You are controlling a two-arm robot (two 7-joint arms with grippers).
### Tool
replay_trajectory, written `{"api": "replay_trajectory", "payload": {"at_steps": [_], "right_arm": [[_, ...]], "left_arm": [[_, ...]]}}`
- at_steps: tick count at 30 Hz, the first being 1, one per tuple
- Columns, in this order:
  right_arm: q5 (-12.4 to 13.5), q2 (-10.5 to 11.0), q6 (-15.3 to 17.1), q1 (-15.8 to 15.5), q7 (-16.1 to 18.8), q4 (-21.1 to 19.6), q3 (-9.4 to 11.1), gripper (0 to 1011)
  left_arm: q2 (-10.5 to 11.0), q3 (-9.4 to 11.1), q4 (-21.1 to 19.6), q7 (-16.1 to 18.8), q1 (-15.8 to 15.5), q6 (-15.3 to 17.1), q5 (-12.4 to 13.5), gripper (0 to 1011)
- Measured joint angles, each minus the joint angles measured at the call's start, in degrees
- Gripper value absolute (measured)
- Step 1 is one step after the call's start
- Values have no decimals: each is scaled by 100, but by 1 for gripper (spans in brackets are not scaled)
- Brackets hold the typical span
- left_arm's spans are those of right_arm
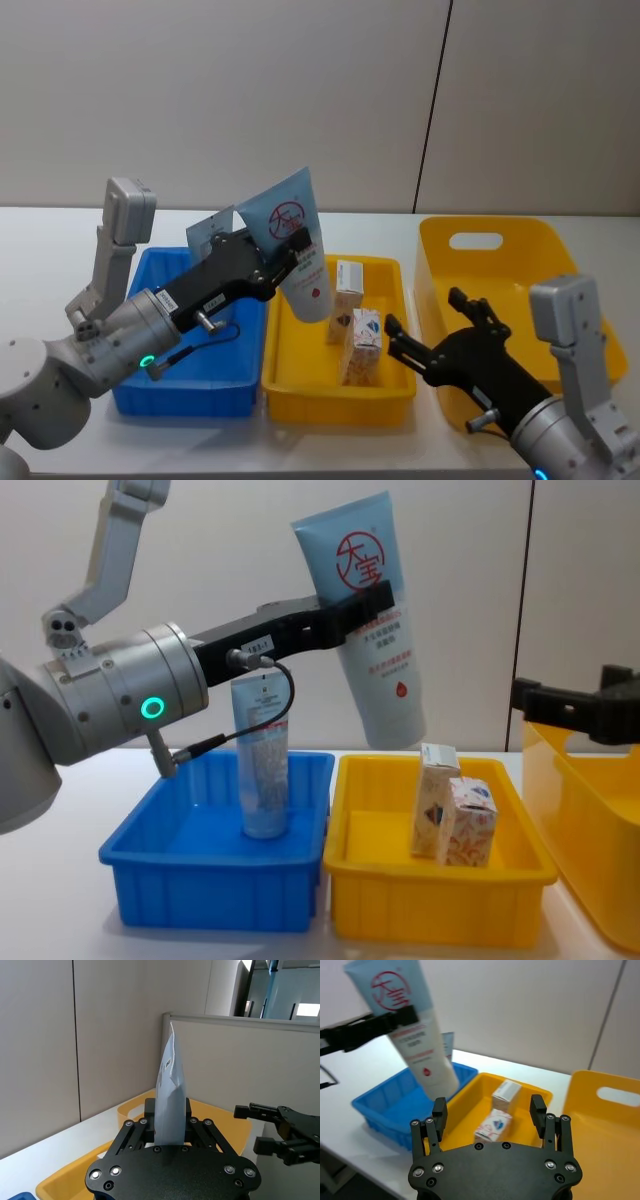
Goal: Bimanual collaborative sorting of washing and personal care products
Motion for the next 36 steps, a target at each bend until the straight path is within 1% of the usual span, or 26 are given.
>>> {"api": "replay_trajectory", "payload": {"at_steps": [5, 10, 14, 16, 17, 20, 21, 22, 23, 25, 26, 36], "right_arm": [[-17, 100, 114, 104, 223, -84, -123, 1003], [-176, 136, 154, 221, 318, -85, -244, 1003], [-386, 133, 124, 334, 321, -8, -360, 1003], [-520, 118, 78, 411, 306, 62, -433, 1003], [-635, 107, 34, 462, 278, 117, -479, 1003], [-796, 79, -30, 544, 236, 206, -561, 1003], [-920, 60, -88, 599, 202, 276, -612, 1003], [-973, 48, -114, 626, 185, 307, -636, 1003], [-1075, 21, -164, 685, 152, 382, -685, 1003], [-1179, -11, -211, 739, 121, 452, -741, 1003], [-1291, -54, -273, 809, 87, 536, -802, 1003], [-1783, -324, -540, 1206, -10, 1058, -1111, 1003]], "left_arm": [[-4, 6, 11, -37, -7, -5, -18, 253], [-7, 9, 19, -63, -13, -11, -33, 253], [-8, 12, 23, -76, -15, -13, -41, 253], [-9, 13, 24, -81, -17, -15, -45, 253], [-10, 14, 25, -82, -17, -15, -46, 253], [-11, 16, 26, -90, -18, -16, -49, 253], [-11, 16, 27, -92, -19, -16, -50, 253], [-13, 17, 28, -95, -20, -17, -50, 253], [-13, 17, 29, -96, -20, -17, -51, 253], [-13, 18, 30, -99, -21, -18, -53, 253], [-13, 18, 31, -99, -21, -18, -53, 253], [-13, 17, 32, -106, -23, -19, -59, 253]]}}
